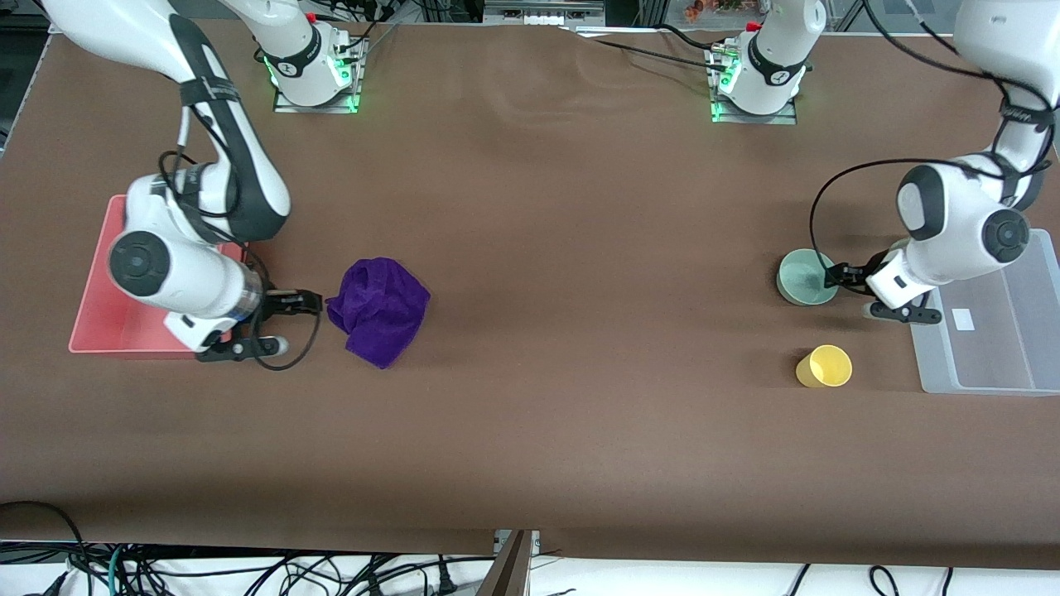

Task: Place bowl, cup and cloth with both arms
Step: 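Grasp the purple cloth with the right gripper while the left gripper grasps the bowl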

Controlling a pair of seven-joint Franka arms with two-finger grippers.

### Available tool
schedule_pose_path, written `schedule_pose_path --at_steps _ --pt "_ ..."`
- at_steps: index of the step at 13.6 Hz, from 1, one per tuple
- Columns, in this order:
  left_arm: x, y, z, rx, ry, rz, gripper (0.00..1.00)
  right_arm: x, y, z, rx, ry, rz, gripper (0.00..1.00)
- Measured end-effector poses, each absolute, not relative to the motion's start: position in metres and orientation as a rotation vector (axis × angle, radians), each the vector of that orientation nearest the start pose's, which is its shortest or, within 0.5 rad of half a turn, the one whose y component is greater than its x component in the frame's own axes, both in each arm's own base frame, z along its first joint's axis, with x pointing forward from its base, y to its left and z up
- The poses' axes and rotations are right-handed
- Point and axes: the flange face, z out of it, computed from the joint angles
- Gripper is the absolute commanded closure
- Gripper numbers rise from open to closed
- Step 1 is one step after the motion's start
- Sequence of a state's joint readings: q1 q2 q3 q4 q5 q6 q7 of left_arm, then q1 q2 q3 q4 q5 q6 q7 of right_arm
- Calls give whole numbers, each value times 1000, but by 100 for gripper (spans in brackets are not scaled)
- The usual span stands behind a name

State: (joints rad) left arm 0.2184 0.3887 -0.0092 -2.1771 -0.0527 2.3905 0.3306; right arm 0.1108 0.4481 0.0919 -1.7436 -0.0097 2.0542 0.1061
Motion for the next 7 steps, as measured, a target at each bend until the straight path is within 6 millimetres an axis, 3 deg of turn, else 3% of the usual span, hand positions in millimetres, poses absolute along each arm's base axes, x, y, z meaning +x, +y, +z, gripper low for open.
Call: schedule_pose_path --at_steps 1,2,4,7 --pt "528 113 185 -3228 117 275 88 628 134 297 -3122 -124 240 0" --pt "526 113 177 -3239 125 291 100 623 144 285 -3122 -107 244 0" --pt "526 114 174 -3243 141 295 100 610 157 257 -3115 -98 218 0" --pt "531 114 178 -3243 149 275 100 579 159 203 -3104 -110 177 0"
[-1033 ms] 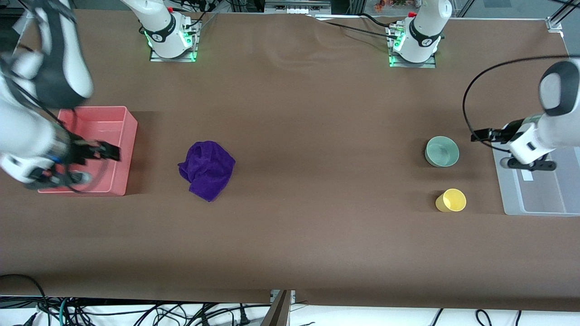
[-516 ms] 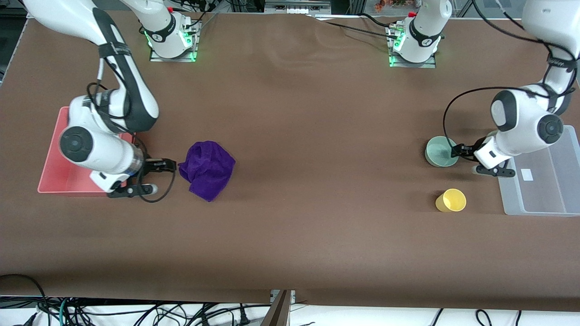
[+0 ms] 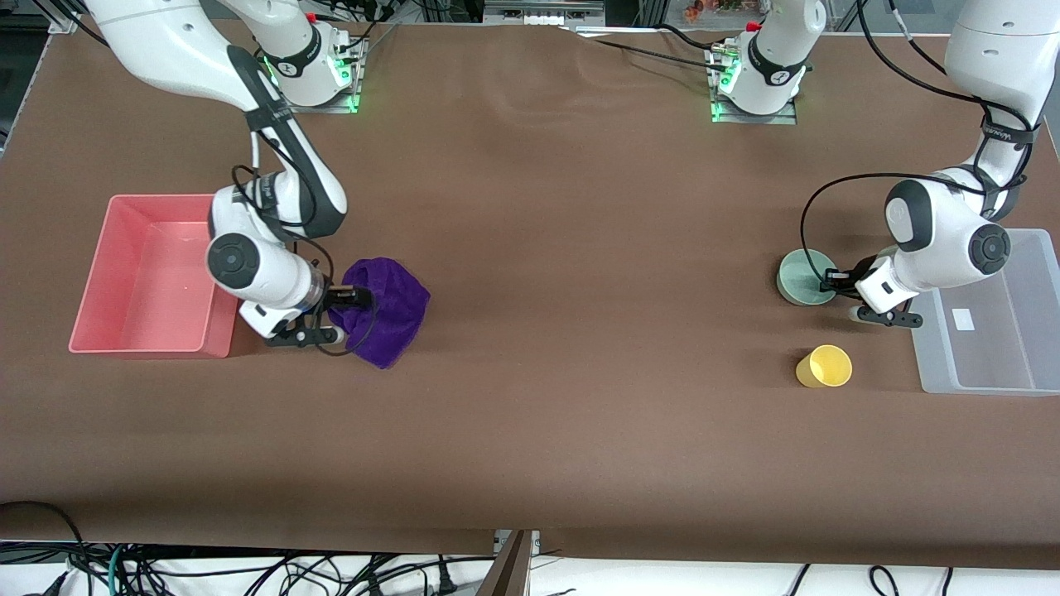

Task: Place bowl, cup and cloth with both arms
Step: 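Grasp the purple cloth with the right gripper while the left gripper grasps the bowl, then carry the cloth to the pink bin while the left gripper sets the bowl down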

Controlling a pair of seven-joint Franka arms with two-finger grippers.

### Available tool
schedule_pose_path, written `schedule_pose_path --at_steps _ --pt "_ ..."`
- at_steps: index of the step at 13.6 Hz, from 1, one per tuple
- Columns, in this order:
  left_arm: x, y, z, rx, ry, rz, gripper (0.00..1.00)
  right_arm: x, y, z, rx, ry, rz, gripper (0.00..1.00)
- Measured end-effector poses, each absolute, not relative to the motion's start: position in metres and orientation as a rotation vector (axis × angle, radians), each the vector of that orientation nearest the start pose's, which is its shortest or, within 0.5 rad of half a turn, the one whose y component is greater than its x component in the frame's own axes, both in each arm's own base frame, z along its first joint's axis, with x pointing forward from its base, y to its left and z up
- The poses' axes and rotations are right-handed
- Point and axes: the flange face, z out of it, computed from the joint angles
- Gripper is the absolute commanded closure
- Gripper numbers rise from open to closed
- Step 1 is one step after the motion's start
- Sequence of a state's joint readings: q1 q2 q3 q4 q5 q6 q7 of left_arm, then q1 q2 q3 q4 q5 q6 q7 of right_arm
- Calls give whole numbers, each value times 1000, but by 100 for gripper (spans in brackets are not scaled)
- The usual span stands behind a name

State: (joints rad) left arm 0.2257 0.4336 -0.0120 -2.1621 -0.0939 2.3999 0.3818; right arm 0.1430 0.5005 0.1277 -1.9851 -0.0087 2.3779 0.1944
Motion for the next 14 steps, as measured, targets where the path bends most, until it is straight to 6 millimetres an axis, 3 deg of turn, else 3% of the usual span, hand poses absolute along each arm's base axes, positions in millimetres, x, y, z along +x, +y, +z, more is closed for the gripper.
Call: schedule_pose_path --at_steps 1,2,3,4,6,8,10,12,14 --pt "533 114 181 -3243 154 271 100 570 159 190 -3102 -113 185 27" --pt "535 114 188 -3244 163 264 100 565 159 182 -3102 -115 195 72" --pt "538 115 200 -3247 173 270 100 564 160 180 -3101 -116 199 100" --pt "541 116 218 -3253 185 295 100 564 160 181 -3101 -117 197 100" --pt "552 127 272 -3275 209 375 100 565 161 183 -3100 -118 191 100" --pt "566 155 338 -3295 260 380 100 570 162 190 -3099 -118 175 100" --pt "576 198 383 -3260 353 287 100 580 163 207 -3103 -116 199 100" --pt "581 246 399 -3200 438 236 100 596 162 237 -3110 -117 241 100" --pt "584 293 383 -3192 496 231 100 612 158 274 -3112 -147 287 100"
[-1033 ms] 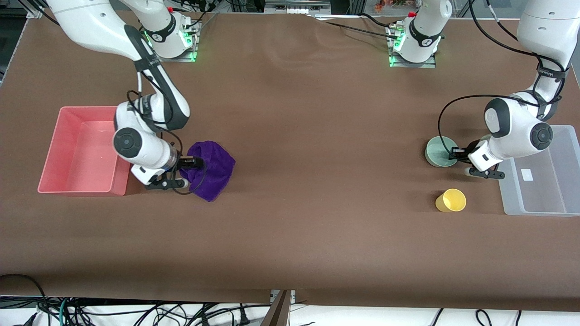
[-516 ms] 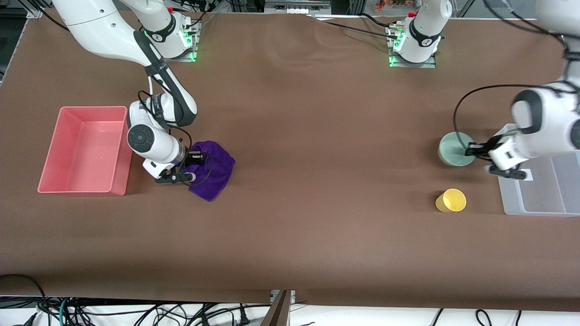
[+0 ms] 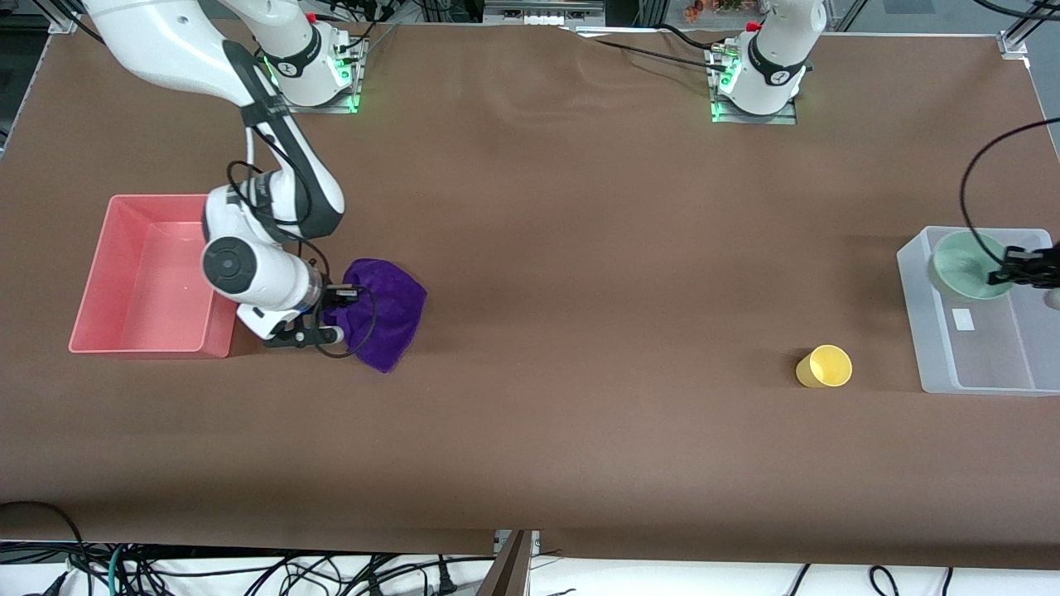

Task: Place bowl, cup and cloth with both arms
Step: 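Carry the cloth to the pink bin while the left gripper sets the bowl down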

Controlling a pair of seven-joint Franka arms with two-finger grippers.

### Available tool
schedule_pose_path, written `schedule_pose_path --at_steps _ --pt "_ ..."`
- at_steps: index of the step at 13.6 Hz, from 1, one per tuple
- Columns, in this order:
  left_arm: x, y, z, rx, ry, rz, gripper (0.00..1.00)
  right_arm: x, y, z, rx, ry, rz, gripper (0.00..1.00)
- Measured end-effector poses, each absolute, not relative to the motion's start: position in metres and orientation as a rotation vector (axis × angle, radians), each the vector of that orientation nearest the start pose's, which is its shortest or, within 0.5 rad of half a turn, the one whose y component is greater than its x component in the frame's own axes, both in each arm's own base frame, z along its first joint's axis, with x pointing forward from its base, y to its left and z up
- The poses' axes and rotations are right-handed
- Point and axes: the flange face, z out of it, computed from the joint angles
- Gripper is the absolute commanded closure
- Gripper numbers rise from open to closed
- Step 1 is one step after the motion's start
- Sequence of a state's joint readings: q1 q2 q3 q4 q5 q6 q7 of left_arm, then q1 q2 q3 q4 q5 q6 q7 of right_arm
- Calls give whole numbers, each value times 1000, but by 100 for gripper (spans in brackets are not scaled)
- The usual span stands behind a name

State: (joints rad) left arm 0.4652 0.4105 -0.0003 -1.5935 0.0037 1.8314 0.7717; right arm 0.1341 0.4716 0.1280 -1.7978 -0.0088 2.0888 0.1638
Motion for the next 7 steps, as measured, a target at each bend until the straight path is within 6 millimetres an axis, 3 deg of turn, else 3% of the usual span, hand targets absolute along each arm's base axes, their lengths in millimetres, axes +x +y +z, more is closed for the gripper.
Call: schedule_pose_path --at_steps 2,4,6,7 --pt "583 346 345 -3191 533 205 100 625 149 313 -3112 -190 323 100" --pt "578 392 296 -3172 533 144 100 636 128 356 -3111 -249 395 100" --pt "572 417 254 -3157 518 105 100 643 95 401 -3099 -321 473 100" --pt "570 422 239 -3157 513 101 58 644 74 424 -3091 -359 502 100"
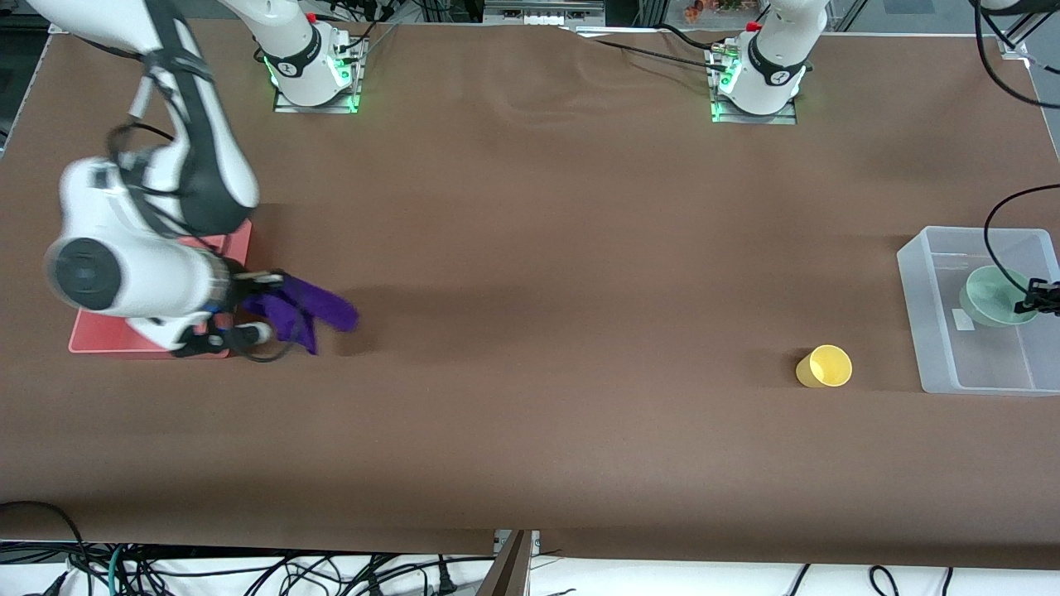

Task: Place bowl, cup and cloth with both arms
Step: 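Carry the cloth to the pink bin while the left gripper sets the bowl down, then release the cloth in the pink bin while the left gripper reaches the yellow cup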

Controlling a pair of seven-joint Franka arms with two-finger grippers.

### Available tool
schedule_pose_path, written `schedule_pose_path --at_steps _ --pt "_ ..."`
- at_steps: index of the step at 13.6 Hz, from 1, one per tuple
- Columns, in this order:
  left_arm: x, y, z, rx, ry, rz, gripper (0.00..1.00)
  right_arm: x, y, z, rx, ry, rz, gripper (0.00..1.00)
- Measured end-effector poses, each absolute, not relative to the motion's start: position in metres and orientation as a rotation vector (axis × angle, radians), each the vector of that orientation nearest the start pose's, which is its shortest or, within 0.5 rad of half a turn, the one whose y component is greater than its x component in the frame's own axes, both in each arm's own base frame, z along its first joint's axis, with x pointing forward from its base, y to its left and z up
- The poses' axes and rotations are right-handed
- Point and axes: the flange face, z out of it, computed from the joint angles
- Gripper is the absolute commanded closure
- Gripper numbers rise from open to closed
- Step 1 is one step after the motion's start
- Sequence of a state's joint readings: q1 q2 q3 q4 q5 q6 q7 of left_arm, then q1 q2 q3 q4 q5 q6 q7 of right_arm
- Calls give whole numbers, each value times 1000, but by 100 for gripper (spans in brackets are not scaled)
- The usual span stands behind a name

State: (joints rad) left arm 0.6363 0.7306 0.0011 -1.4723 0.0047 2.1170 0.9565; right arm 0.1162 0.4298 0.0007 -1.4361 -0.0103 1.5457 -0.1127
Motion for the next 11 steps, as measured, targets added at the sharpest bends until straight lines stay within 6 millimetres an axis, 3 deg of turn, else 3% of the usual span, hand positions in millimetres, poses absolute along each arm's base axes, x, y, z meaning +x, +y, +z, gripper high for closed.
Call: schedule_pose_path --at_steps 1,2,4,7,9,11 --pt "570 423 228 -3161 513 108 5 643 51 444 -3082 -396 529 100" --pt "571 422 224 -3164 516 110 0 642 25 458 -3072 -434 546 100" --pt "575 422 229 -3158 520 96 0 637 -36 474 -3049 -522 561 100" --pt "585 417 257 -3158 543 84 0 626 -111 481 -3035 -633 590 100" --pt "602 387 302 -3164 612 85 0 619 -139 479 -3030 -639 616 100" --pt "630 325 348 -3152 666 86 0 619 -153 457 -3033 -627 620 100"
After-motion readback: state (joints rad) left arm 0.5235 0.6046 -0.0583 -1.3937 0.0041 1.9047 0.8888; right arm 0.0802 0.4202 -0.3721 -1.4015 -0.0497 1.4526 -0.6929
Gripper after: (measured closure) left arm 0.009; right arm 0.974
